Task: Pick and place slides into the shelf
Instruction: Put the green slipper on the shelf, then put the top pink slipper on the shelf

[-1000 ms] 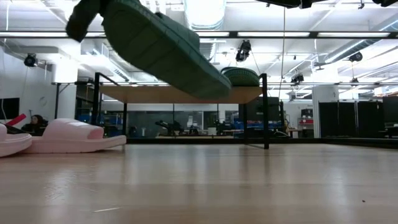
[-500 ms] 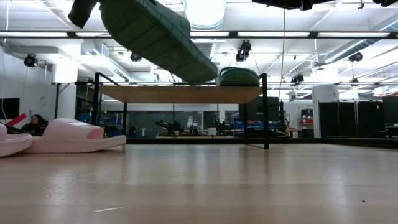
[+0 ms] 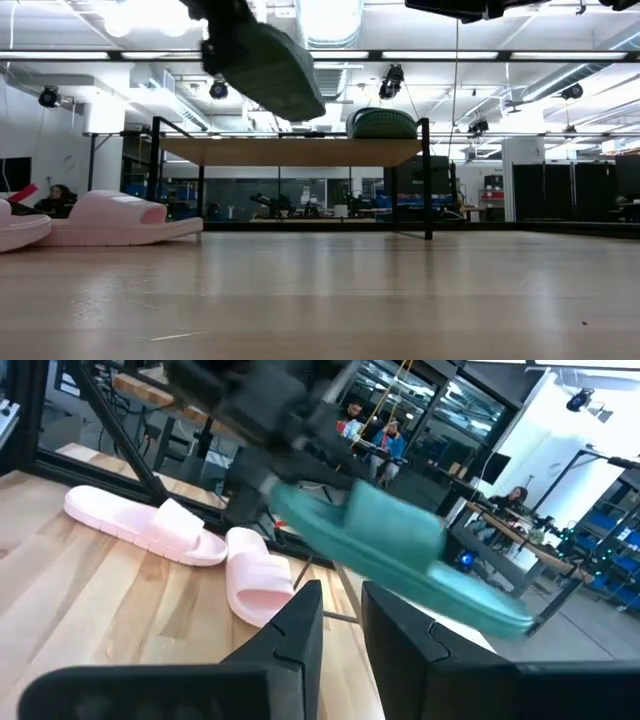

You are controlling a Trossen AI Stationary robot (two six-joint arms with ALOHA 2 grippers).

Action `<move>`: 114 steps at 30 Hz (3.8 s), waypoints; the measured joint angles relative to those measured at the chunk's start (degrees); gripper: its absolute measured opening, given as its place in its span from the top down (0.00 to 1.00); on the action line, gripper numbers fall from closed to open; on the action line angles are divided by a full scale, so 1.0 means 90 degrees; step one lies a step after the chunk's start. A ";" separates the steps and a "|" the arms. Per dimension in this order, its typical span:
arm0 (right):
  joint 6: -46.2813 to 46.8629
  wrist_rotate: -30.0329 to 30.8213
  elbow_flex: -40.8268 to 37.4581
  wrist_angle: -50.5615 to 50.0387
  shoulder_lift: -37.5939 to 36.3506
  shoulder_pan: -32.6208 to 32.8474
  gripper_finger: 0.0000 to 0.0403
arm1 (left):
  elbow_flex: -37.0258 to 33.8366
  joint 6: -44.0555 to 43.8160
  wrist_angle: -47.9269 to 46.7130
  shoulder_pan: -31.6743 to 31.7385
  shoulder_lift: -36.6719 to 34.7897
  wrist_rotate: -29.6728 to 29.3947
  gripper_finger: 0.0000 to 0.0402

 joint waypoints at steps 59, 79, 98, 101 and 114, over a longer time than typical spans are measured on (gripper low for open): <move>-0.0027 0.0000 0.0000 -0.0190 0.0000 0.0000 0.84 | 0.1639 0.0461 0.1141 0.1926 0.2786 0.0030 1.00; -0.0024 0.0000 0.0000 -0.0196 0.0000 0.0000 0.85 | 0.1778 0.0674 0.1106 0.1812 0.2608 0.0763 0.51; -0.0022 0.0000 0.0000 -0.0218 0.0000 -0.0002 0.84 | 0.1695 0.0076 -0.0167 0.1038 0.1768 0.0818 0.51; -0.0024 0.0000 0.0000 -0.0236 0.0001 -0.0001 0.85 | 0.1695 -0.1043 -0.1371 0.0736 0.1469 0.1271 0.51; -0.0024 0.0000 0.0000 -0.0207 0.0002 -0.0002 0.84 | 0.1333 -0.6370 -0.5267 0.0112 0.0495 0.4234 0.50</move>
